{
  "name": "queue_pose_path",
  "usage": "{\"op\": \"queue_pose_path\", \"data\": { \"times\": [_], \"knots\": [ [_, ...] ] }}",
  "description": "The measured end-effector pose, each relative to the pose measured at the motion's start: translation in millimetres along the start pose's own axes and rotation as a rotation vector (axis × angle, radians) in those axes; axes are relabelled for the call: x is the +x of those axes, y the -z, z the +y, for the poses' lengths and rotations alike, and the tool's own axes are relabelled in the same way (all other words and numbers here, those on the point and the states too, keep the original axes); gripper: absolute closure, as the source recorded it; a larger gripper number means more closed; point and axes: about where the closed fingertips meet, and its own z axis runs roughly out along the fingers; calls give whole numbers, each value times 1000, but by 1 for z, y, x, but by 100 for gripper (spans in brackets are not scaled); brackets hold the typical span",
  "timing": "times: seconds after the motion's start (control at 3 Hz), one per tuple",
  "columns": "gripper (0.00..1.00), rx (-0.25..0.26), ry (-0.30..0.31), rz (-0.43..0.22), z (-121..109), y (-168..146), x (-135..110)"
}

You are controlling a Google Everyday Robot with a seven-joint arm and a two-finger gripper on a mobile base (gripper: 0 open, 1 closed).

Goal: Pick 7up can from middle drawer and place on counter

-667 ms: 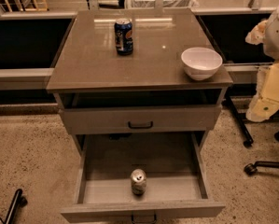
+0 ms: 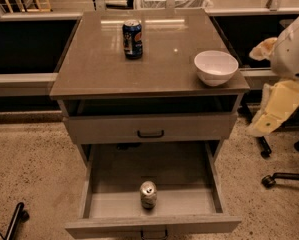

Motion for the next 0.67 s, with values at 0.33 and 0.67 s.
{"op": "queue_pose_path", "data": {
  "times": [0.33,0.67],
  "knots": [
    [0,-70,13,-197,24,-70,4],
    [0,-17,79,-431,33,-105,-25]
  ]
}}
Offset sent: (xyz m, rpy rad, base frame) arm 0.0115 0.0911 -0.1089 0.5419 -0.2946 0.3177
